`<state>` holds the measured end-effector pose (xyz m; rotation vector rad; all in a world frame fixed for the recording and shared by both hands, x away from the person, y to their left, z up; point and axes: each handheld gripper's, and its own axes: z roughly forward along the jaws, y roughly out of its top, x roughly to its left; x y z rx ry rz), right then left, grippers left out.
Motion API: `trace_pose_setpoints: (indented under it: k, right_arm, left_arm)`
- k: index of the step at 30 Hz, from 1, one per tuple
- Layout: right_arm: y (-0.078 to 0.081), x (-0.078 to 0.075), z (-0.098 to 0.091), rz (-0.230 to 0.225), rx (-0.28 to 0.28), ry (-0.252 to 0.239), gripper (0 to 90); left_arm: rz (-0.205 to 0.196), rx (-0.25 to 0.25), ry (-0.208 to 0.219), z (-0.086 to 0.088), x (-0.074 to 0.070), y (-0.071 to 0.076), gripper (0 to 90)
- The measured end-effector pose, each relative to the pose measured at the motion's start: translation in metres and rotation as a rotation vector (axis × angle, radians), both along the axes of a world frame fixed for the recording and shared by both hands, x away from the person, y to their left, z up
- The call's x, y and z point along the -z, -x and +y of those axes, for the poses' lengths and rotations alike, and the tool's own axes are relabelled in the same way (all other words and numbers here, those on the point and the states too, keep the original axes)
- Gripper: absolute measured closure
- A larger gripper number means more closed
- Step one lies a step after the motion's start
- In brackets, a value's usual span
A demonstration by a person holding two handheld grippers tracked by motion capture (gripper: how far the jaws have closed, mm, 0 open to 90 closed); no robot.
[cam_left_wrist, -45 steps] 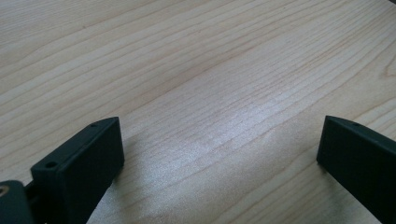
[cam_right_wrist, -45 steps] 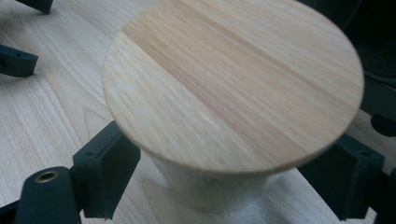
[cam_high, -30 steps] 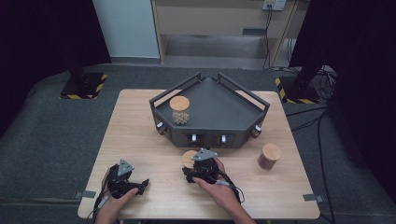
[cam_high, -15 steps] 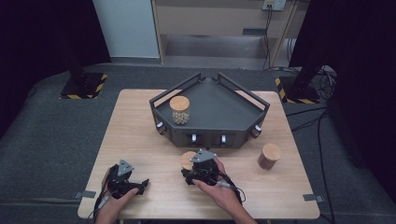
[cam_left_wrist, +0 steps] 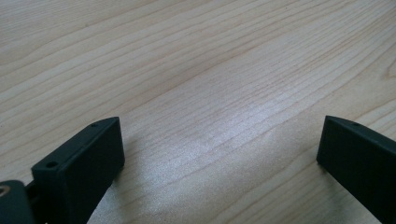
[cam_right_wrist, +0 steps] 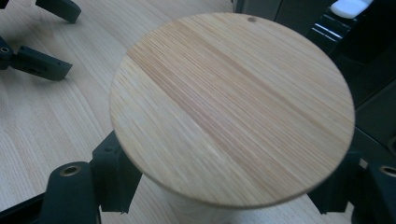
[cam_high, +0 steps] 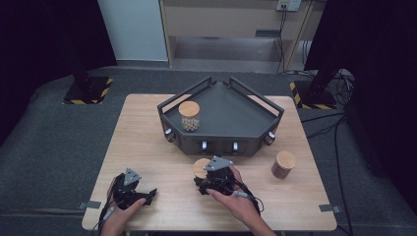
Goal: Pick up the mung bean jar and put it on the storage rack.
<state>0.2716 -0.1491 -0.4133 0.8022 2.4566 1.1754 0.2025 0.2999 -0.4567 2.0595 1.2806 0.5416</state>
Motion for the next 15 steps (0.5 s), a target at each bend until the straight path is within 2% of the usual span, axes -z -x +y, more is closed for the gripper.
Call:
trace_pose_setpoints:
  k: [15]
  right_arm:
    - [0.000, -0.014, -0.008, -0.008, -0.001, 0.004, 25.3]
  left_arm:
    - [0.000, -0.001, 0.000, 0.000, 0.000, 0.000, 0.0]
